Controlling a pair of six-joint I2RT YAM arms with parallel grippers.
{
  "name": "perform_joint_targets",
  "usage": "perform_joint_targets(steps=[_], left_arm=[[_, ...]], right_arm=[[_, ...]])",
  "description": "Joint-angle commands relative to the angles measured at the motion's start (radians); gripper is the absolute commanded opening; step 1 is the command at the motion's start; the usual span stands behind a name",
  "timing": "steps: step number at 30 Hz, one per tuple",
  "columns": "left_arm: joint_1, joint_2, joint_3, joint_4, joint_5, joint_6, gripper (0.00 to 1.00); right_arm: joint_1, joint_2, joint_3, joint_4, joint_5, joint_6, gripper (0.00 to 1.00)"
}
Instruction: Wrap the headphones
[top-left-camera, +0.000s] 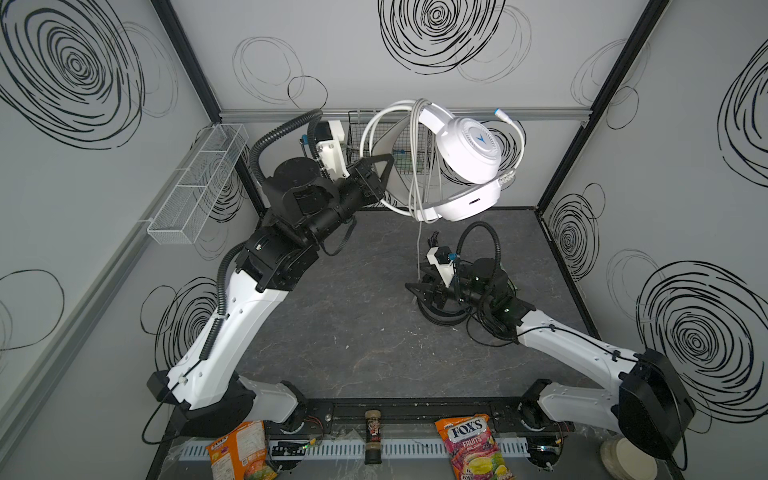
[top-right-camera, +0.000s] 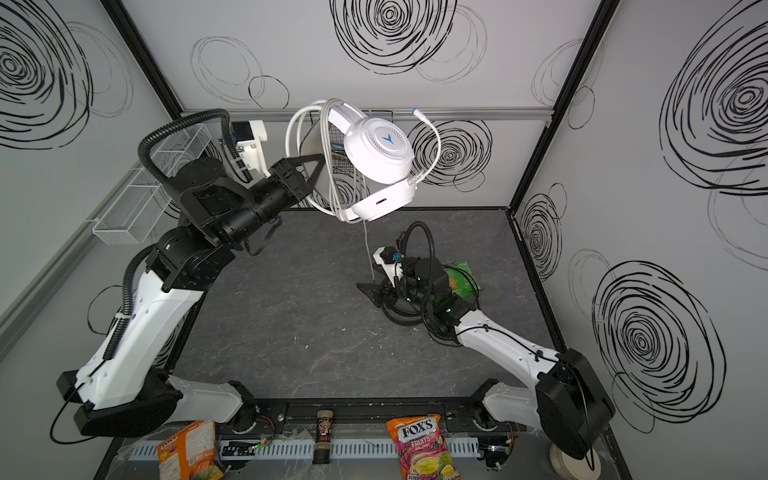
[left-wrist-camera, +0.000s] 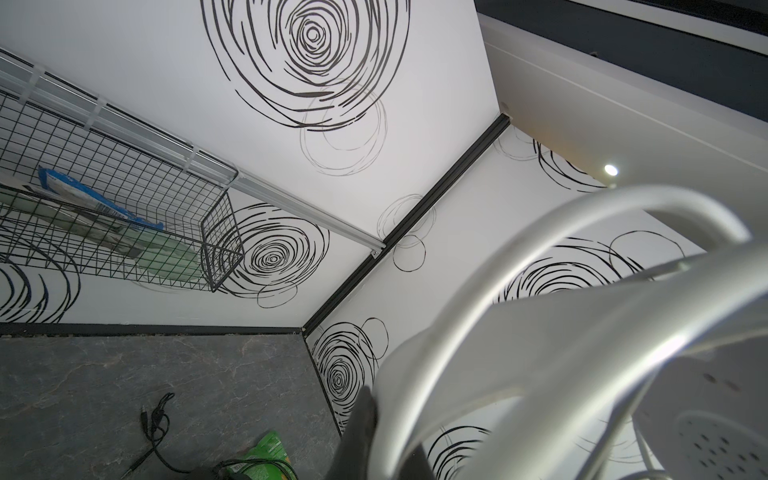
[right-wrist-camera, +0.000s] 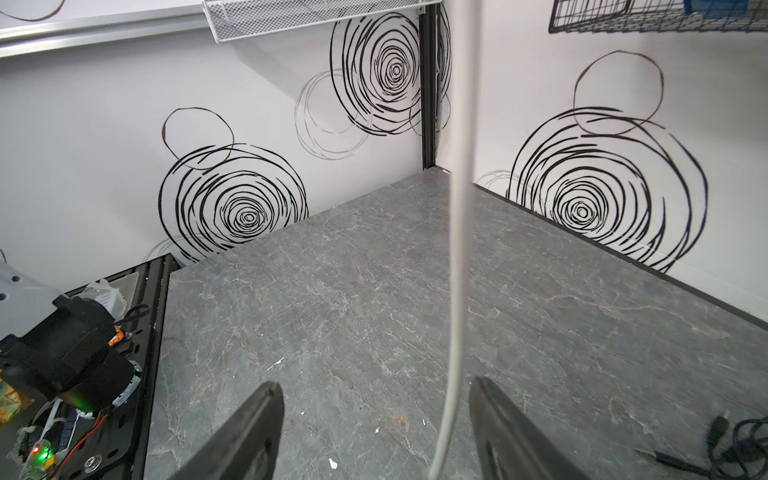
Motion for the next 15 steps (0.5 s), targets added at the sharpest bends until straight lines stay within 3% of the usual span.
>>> perform_joint_targets(steps=[1, 10, 15], left_arm=[[-0.008, -0.019, 0.034, 0.093, 0.008, -0.029, 0.00], [-0.009, -0.034, 0.037, 0.084, 0.017, -0.055, 0.00], [-0.014, -0.044, 0.034, 0.082, 0.023, -0.078, 0.00]], right_arm=[[0.006, 0.013, 0.038, 0.062, 0.026, -0.004, 0.74], [0.006, 0.030, 0.036, 0.099, 0.038, 0.010, 0.63], [0.014, 0.070, 0.081, 0.125, 0.028, 0.008, 0.63]])
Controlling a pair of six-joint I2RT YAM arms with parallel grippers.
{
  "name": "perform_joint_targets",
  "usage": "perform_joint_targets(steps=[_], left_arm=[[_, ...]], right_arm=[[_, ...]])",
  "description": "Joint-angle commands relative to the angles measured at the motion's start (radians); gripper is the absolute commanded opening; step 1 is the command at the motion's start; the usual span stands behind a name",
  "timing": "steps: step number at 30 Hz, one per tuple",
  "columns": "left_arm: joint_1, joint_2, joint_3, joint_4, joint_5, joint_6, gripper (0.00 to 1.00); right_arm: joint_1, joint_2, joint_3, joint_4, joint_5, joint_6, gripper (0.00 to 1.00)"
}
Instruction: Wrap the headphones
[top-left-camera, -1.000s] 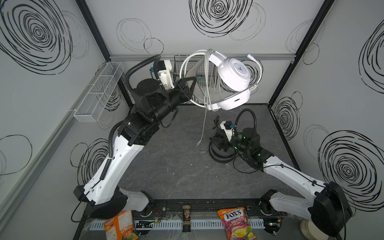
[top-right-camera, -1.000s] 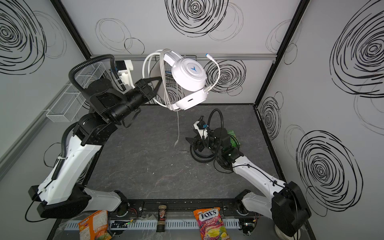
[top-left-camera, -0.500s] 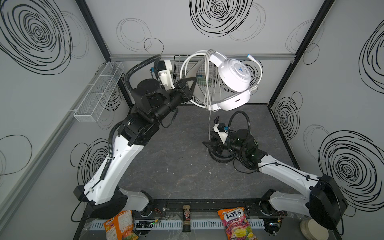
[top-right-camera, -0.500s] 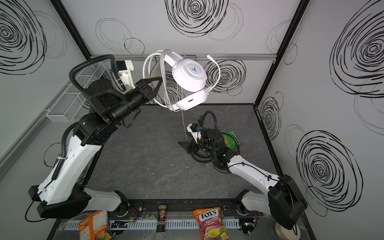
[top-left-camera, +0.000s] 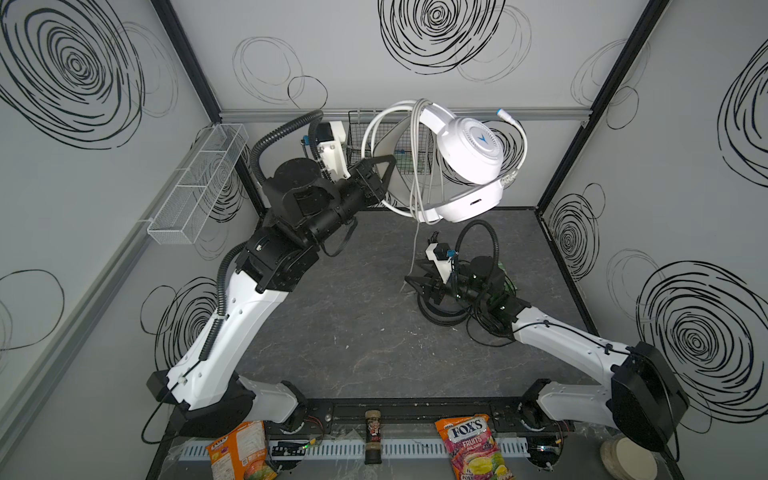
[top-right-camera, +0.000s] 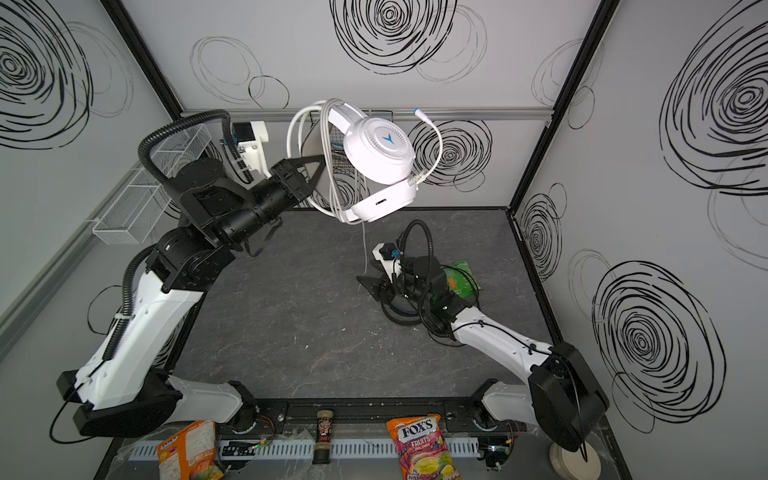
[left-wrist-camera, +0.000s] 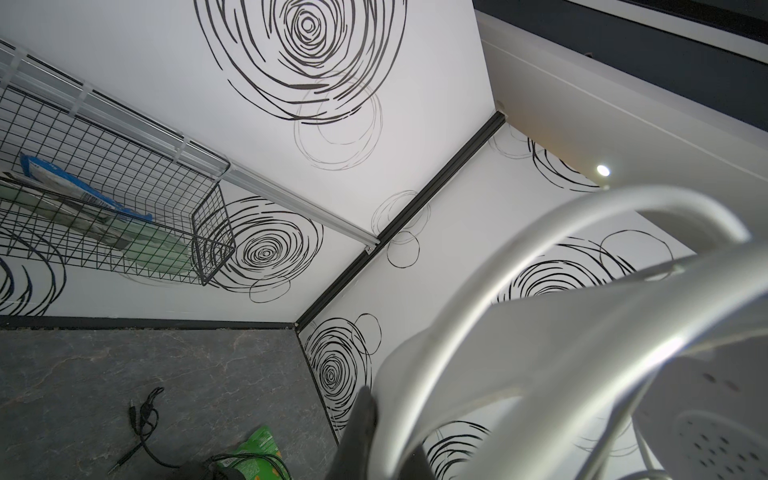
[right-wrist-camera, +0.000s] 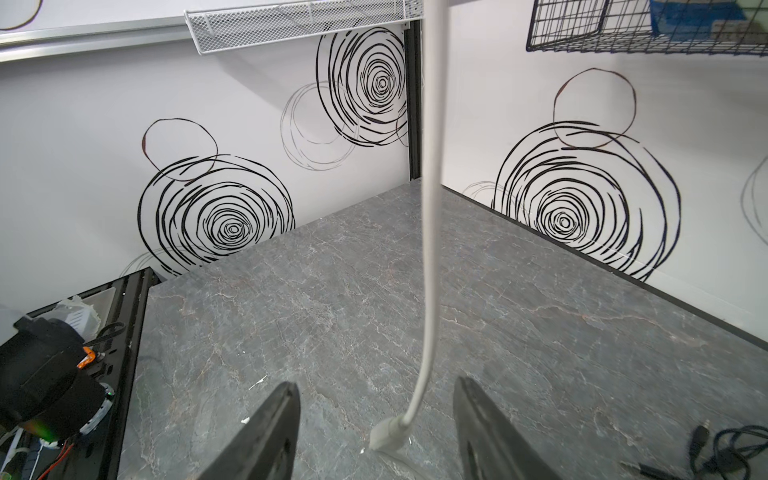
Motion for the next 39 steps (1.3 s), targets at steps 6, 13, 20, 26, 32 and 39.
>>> perform_joint_targets(steps=[6, 13, 20, 26, 32, 39], left_arm=[[-0.008, -0.054, 0.022, 0.086, 0.013, -0.058, 0.00], [-0.007, -0.044, 0.026, 0.097, 0.026, -0.062, 0.00], [0.029, -0.030, 0.031, 0.097, 0.044, -0.072, 0.00], [0.127, -0.025, 0.038, 0.091, 0.054, -0.088, 0.00], [0.230, -0.015, 0.078, 0.015, -0.033, -0.071, 0.00], [0.283, -0.009, 0.087, -0.077, -0.167, 0.061, 0.00]], right_arm=[[0.031, 0.030, 0.073, 0.051, -0.002, -0.002, 0.63], [0.038, 0.024, 0.064, 0.042, 0.001, -0.007, 0.39], [0.036, -0.014, 0.036, 0.009, -0.004, -0.031, 0.09], [0.038, -0.059, 0.012, -0.067, -0.026, -0.073, 0.01], [0.068, -0.084, 0.041, -0.180, -0.047, -0.146, 0.00], [0.142, -0.119, 0.119, -0.362, -0.020, -0.275, 0.00]])
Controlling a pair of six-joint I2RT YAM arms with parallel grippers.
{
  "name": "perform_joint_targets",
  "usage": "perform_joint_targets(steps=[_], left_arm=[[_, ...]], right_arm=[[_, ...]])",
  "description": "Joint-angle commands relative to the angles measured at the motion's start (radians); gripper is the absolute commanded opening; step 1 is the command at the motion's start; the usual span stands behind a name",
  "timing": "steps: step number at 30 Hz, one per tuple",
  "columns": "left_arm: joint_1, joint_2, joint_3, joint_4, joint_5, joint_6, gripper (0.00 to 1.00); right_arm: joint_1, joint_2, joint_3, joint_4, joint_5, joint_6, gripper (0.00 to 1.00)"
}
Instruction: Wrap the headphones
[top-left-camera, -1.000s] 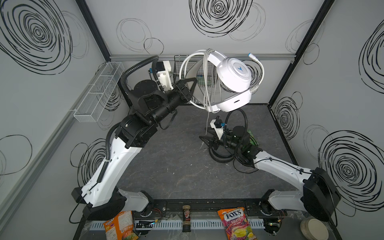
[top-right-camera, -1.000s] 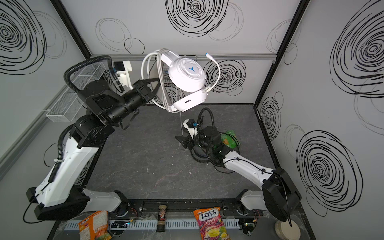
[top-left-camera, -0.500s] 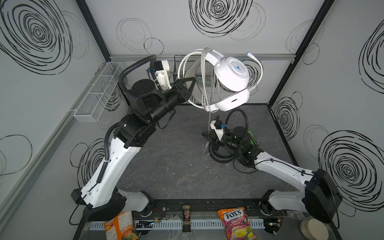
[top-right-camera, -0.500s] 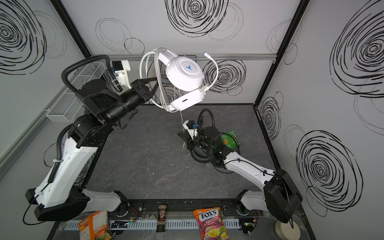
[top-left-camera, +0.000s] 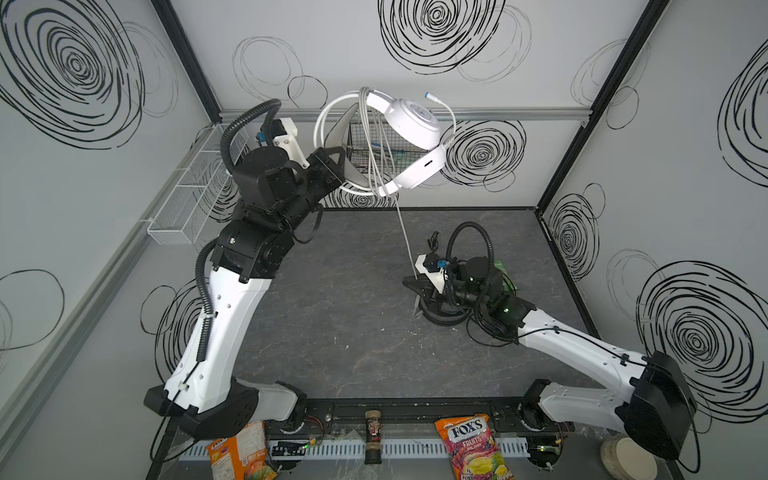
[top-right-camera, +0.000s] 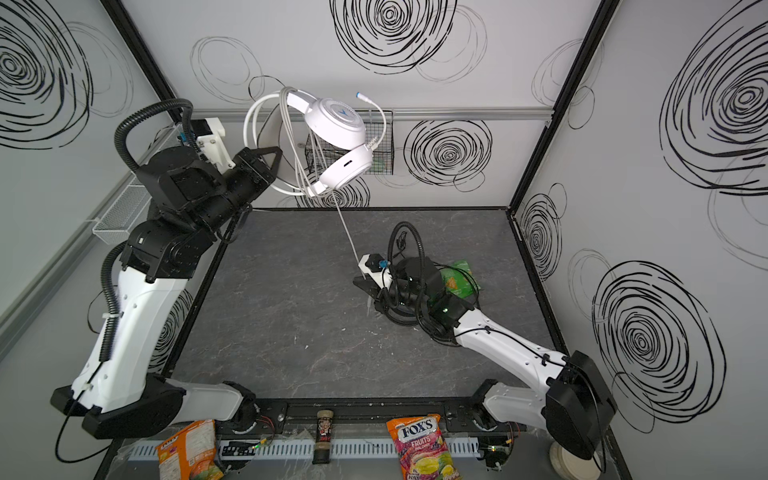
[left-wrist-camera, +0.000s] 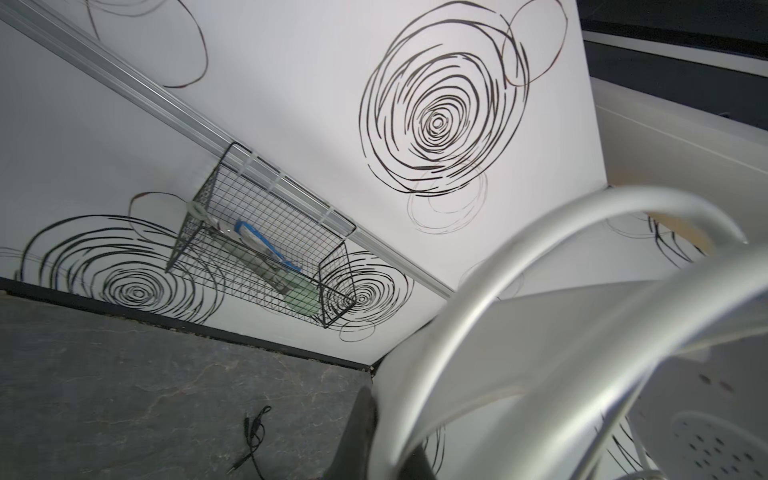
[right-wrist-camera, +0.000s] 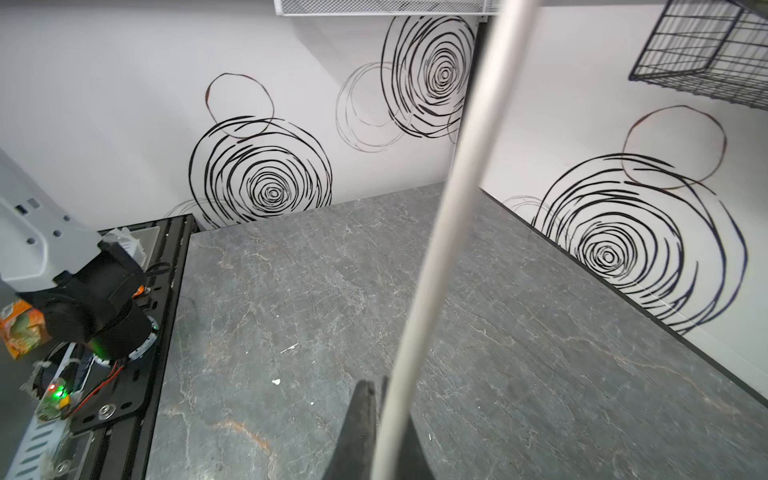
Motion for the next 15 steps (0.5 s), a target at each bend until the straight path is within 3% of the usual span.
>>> perform_joint_targets(steps=[1, 9, 15], left_arm=[[0.016, -0.012, 0.043, 0.063, -0.120, 0.073, 0.00], [0.008, -0.035, -0.046, 0.016, -0.300, 0.255, 0.00], [-0.030, -0.089, -0.187, 0.069, -0.466, 0.342, 0.00]], right_arm=[[0.056, -0.049, 0.055, -0.141, 0.033, -0.101, 0.00], [0.225, -0.107, 0.184, -0.328, 0.253, -0.276, 0.00], [0.329, -0.080, 0.312, -0.393, 0.319, -0.322, 0.00]])
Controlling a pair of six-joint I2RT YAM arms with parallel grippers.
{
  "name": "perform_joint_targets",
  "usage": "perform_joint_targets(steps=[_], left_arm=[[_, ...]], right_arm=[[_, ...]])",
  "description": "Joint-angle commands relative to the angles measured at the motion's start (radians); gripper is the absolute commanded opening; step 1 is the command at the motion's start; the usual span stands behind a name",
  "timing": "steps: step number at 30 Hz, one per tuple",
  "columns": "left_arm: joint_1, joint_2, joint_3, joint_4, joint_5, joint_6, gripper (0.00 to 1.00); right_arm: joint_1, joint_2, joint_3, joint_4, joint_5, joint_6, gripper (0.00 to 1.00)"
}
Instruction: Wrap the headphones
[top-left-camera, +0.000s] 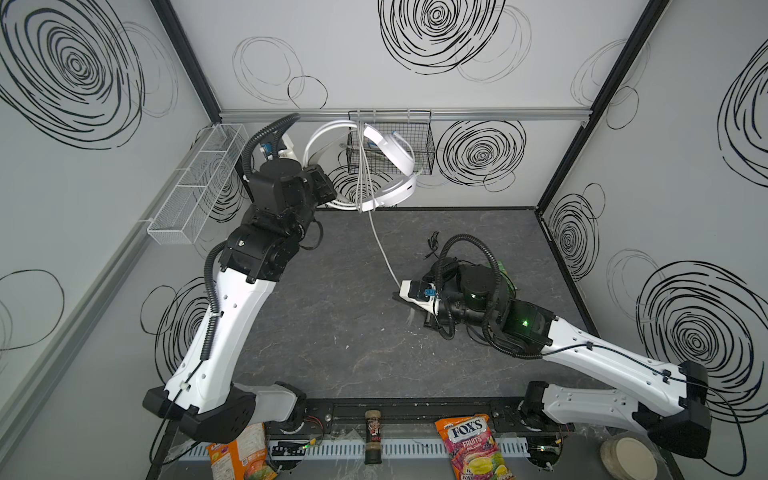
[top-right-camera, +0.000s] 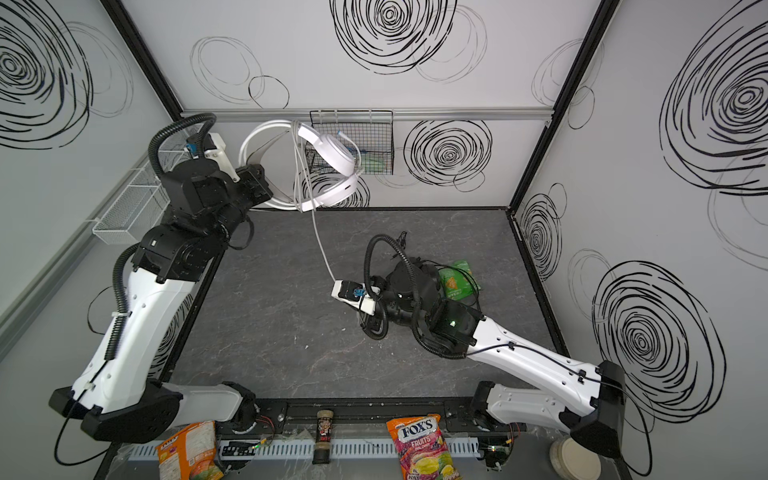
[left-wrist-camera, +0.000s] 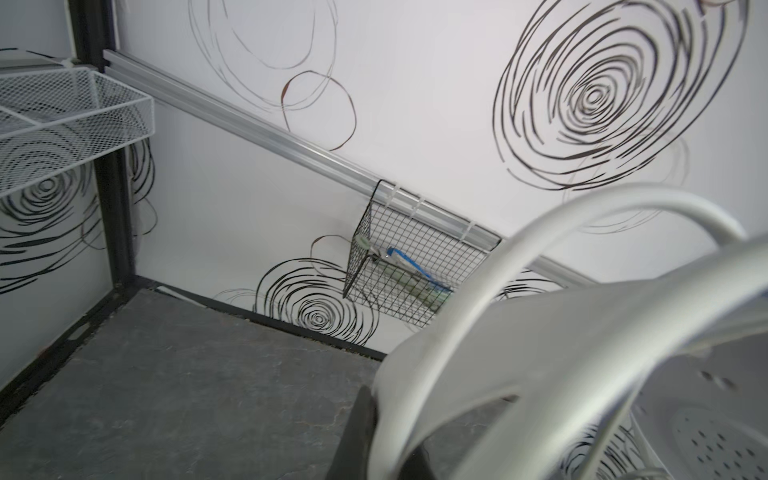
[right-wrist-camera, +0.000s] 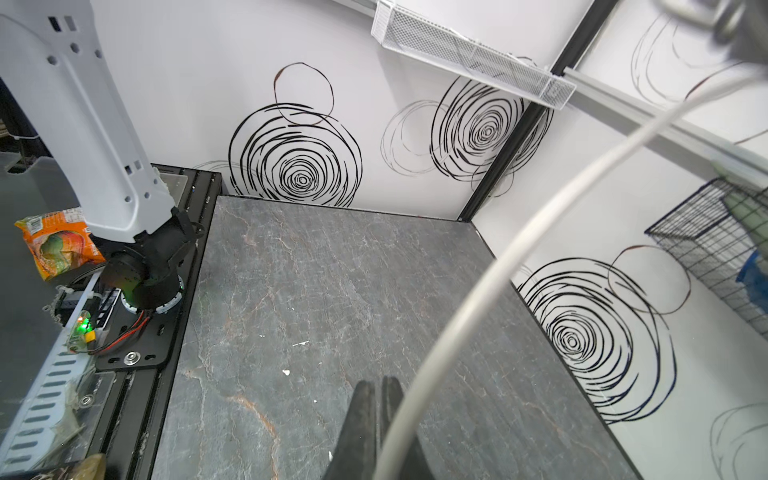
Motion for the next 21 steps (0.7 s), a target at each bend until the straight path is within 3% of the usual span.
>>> perform_joint_targets(steps=[1, 6, 10, 15, 21], left_arm=[[-0.026, -0.044, -0.034, 0.120, -0.146, 0.066, 0.00], [-0.079, -0.025, -0.065, 0.128, -0.253, 0.180, 0.00], [-0.118, -0.017, -0.115, 0.120, -0.315, 0.254, 0.00], [-0.154, -0.034, -0.190, 0.089, -0.314, 0.289, 0.00], [-0.238, -0.061, -0.239, 0.016, -0.388, 0.378, 0.00]], right_arm=[[0.063, 0.017, 0.090, -0.070, 0.079, -0.069, 0.00], [0.144, 0.065, 0.205, -0.120, 0.144, -0.119, 0.00], [0.150, 0.084, 0.297, -0.135, 0.209, -0.183, 0.00], [0.099, 0.110, 0.392, -0.146, 0.295, -0.297, 0.00], [0.013, 0.133, 0.438, -0.158, 0.356, -0.400, 0.00]])
